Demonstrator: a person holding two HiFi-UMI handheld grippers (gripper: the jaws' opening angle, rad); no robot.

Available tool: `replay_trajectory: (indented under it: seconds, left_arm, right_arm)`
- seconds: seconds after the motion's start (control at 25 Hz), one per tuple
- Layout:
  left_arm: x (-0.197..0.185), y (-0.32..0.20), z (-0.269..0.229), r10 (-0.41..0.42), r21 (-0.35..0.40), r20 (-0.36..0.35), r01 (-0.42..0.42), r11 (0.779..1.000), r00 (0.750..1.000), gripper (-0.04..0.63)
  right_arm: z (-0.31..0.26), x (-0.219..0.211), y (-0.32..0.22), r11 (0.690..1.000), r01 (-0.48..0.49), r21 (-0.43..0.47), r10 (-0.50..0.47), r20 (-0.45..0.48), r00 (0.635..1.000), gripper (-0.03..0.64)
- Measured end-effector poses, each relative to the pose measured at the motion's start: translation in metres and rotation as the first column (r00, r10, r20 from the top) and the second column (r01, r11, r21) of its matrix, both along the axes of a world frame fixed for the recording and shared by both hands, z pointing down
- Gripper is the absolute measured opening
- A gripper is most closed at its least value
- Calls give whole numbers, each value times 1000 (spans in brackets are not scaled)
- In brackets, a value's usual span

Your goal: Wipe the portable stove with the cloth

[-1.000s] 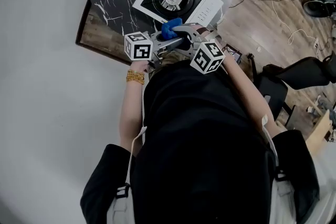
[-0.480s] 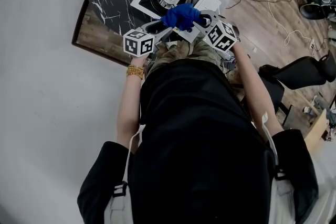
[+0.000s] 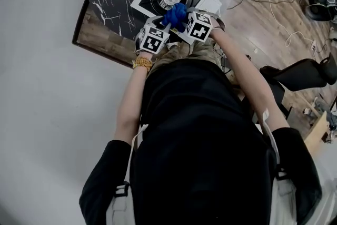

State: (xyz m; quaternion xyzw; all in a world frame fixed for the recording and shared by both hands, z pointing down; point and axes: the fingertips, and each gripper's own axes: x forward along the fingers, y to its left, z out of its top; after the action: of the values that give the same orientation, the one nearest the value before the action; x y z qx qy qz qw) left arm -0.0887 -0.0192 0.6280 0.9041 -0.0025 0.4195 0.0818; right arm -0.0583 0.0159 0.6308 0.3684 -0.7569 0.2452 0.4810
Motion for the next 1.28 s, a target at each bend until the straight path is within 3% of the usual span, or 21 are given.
replay_trajectory:
  seconds: [0.12, 0.24, 0.28, 0.36, 0.44, 0.48, 0.56, 0.6, 0.68, 0.76, 0.84, 0.92, 1.04, 1.08, 1.16, 1.28]
  left_arm:
    - [10, 2, -1, 5, 48, -10, -4, 999, 1000, 112]
    - [17, 7, 0, 32, 42, -1, -32, 999, 999, 104]
    - [18, 8, 0, 39, 37, 4, -39, 999, 999, 103]
    - [17, 8, 1, 39, 32, 9, -39, 999, 999, 97]
    - [18, 10, 1, 37, 27, 12, -38, 999, 999, 69]
    - [19, 12, 1, 38, 22, 11, -38, 999, 999, 55]
    - [19, 15, 2, 41, 11, 5, -41, 999, 999, 39]
    - [19, 16, 2, 43, 4, 5, -43, 999, 999, 37]
    - [18, 16, 2, 41, -12, 8, -41, 999, 999, 37]
    - [18, 19, 1, 37, -35, 1, -37, 999, 999, 35]
    - [18, 22, 3, 39, -49, -7, -39, 998, 999, 34]
    - [15, 22, 4, 35, -49, 0, -35, 998, 999, 34]
    - [15, 21, 3, 60, -37, 0, -60, 997, 998, 34]
    - [14, 22, 1, 67, -36, -17, -68, 997, 998, 35]
    - [12, 21, -15, 78, -24, -119, -82, 996, 990, 37]
    - [15, 27, -61, 98, -87, -332, -134, 987, 938, 37]
  right_arm:
    - [2, -7, 5, 995, 95, 26, -94, -39, 995, 57]
    - [2, -18, 22, 982, 189, -4, -189, -13, 982, 57]
    - [2, -20, 25, 983, 182, -25, -182, 17, 983, 57]
    - [2, -15, 18, 997, 50, -57, -46, 71, 996, 58]
    - [1, -6, 5, 993, -116, -34, 117, 45, 992, 58]
    - [1, -5, 4, 991, -136, 3, 136, 1, 991, 58]
    - [5, -12, 11, 996, -66, 54, 69, -52, 996, 51]
    - [5, -14, 14, 998, -39, 42, 41, -27, 999, 51]
    - [3, -7, 9, 996, -85, 13, 84, 37, 996, 52]
    - [1, 0, 0, 989, -147, 29, 147, 17, 989, 52]
    - [3, -5, 3, 995, -95, 24, 95, 0, 995, 51]
    - [3, -15, 13, 999, -23, -39, 27, 107, 994, 52]
    - [-7, -21, 26, 995, 34, -98, 0, 330, 944, 52]
    - [-16, -19, 26, 997, 20, -69, 7, 381, 925, 54]
    - [-43, -8, 17, 995, -75, 60, 40, 451, 892, 55]
    - [-95, 9, 12, 942, -178, 284, 24, 472, 881, 57]
